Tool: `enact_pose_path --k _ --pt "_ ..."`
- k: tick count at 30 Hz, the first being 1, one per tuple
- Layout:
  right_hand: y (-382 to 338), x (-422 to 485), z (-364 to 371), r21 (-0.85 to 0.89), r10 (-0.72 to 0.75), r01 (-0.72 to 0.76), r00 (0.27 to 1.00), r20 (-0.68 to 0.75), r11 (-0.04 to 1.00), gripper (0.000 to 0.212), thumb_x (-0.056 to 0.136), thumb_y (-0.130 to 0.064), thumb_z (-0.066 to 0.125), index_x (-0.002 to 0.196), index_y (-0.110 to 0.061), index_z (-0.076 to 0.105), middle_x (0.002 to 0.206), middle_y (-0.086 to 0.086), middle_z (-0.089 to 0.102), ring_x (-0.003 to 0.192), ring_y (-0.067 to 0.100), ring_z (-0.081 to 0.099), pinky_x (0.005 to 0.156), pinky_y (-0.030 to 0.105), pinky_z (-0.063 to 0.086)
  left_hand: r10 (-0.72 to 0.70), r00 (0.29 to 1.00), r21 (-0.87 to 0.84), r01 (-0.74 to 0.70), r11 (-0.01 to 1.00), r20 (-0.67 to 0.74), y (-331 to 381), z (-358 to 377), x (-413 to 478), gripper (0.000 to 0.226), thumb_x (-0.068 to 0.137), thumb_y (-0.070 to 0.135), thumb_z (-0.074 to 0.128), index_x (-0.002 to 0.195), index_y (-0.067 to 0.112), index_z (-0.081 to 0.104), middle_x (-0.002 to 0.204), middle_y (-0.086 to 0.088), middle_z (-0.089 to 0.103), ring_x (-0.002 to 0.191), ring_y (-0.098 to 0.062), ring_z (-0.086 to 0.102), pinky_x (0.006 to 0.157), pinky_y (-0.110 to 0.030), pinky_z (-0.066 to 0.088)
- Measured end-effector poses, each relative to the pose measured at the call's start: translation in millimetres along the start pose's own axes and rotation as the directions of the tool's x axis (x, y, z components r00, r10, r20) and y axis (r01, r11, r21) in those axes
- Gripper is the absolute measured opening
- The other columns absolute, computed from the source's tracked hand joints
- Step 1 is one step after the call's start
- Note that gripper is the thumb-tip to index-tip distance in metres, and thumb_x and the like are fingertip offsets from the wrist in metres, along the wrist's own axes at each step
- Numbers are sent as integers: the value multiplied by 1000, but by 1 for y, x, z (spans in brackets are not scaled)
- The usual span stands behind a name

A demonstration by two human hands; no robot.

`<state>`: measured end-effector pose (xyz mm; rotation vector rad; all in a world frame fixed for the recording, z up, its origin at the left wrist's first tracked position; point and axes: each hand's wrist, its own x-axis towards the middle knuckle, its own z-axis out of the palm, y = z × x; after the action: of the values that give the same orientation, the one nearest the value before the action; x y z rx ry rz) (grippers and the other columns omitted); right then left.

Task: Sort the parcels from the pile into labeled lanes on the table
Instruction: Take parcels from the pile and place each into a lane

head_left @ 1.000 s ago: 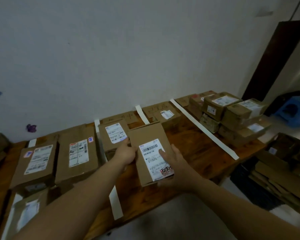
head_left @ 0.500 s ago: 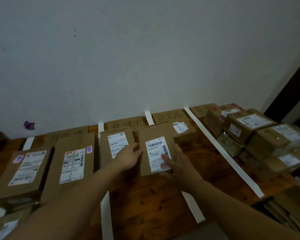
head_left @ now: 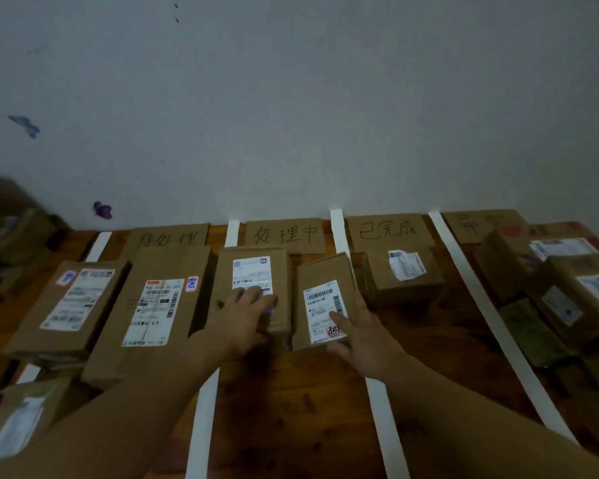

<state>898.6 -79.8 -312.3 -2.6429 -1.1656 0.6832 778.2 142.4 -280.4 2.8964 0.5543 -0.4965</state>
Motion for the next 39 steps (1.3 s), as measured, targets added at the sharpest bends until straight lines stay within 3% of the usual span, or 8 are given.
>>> enact_pose_path --k 4,11,14,17,20,23,32,39 --pt "11 20 10 -31 -7 9 997 71 999 70 95 -51 46 153 -33 12 158 9 -24 148 30 -1 118 42 17 -45 999 -2 45 999 -4 5 0 2 79 82 42 64 145 39 17 156 4 12 144 -28 7 112 -61 17" --pt "13 43 20 -130 -28 54 981 194 990 62 95 -53 42 150 -35 19 161 9 2 145 40 -1 118 52 12 -57 998 -38 59 998 40 5 1 -2 80 85 44 60 148 38 10 159 4 0 146 -26 -6 114 -58 3" --pt "2 46 -2 -183 -43 73 986 163 980 66 92 -60 38 150 -32 24 160 9 10 145 38 1 117 52 6 -55 996 -101 61 993 64 1 -4 -7 81 85 49 58 148 38 9 159 5 -4 146 -23 -9 114 -54 1" --pt "-29 51 -30 -95 -108 113 993 57 989 61 94 -58 38 148 -30 29 156 10 25 143 31 18 115 48 17 -129 991 -186 133 974 31 -12 -18 -16 81 85 56 53 149 36 9 160 4 1 146 -23 -6 116 -52 6" --pt "-76 53 -50 -55 -204 202 978 -38 978 55 95 -54 39 143 -26 36 146 9 38 133 27 33 110 45 30 -194 981 -199 186 962 -20 -32 -37 -39 79 87 58 49 150 34 8 160 1 4 146 -25 -4 116 -53 11" --pt "-134 48 -60 -82 -267 262 962 -57 962 59 97 -53 38 148 -24 31 155 7 28 141 28 23 115 44 25 -259 963 -230 236 944 -72 -66 -51 -77 75 90 53 48 151 31 9 160 0 0 146 -24 -5 117 -48 9" --pt "-350 10 -25 -120 -408 399 911 -63 909 56 97 -52 39 144 -21 39 145 10 41 132 29 37 105 38 33 -442 885 -252 398 882 -150 -240 -51 -243 90 78 73 43 150 33 8 160 -1 3 147 -25 -2 116 -50 13" --pt "-490 -1 -1 -124 -508 498 859 -70 858 58 95 -53 45 142 -21 41 144 10 43 131 29 41 105 36 36 -613 774 -481 483 732 -156 -343 -65 -355 75 89 50 53 150 33 13 160 0 4 146 -27 -1 117 -42 9"
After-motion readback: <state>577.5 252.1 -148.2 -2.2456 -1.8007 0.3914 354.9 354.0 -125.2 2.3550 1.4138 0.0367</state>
